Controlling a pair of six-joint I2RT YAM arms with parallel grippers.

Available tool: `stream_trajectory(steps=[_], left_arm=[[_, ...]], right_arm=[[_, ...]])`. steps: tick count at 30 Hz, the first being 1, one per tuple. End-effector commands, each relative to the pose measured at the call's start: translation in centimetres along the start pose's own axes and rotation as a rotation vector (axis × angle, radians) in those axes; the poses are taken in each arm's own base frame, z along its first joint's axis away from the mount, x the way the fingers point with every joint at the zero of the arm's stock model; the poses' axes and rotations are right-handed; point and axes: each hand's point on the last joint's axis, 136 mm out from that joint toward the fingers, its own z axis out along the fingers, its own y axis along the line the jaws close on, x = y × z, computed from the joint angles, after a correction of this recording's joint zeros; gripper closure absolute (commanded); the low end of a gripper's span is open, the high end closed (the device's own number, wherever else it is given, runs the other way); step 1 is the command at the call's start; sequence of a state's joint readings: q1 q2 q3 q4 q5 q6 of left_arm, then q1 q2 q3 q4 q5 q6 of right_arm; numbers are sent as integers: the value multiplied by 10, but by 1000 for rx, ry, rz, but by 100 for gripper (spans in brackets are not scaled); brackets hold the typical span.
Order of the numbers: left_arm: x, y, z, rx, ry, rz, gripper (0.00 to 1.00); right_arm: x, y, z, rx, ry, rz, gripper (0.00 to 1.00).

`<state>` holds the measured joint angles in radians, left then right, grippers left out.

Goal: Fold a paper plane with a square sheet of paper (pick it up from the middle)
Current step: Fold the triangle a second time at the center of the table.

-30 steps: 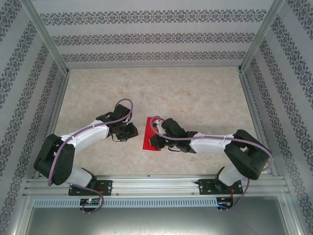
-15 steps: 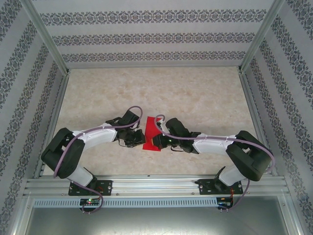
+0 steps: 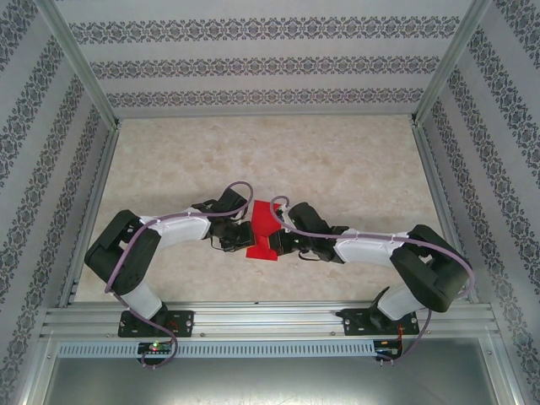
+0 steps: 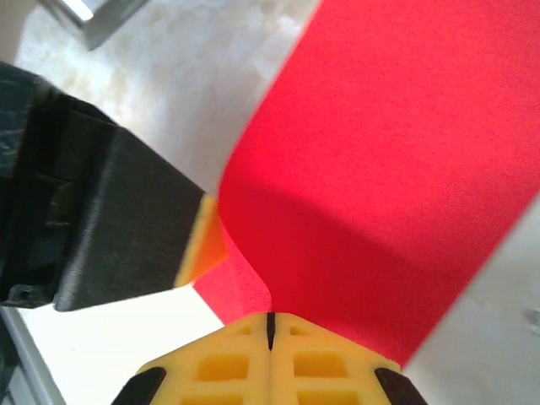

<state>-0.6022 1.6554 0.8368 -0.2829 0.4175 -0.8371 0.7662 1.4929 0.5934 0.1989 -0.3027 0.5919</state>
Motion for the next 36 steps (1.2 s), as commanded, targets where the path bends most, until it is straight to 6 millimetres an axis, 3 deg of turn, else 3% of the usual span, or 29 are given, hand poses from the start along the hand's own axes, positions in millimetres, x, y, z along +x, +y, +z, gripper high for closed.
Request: stream_trajectory(steps=[1,36], left_arm=[[4,10,6,-62,18,23,89],[4,22,15,-134,47,34,91]], right_arm=[[-5,-12,-2,53,10,-15,97],[-23,-47,15,211,137,-104,95]])
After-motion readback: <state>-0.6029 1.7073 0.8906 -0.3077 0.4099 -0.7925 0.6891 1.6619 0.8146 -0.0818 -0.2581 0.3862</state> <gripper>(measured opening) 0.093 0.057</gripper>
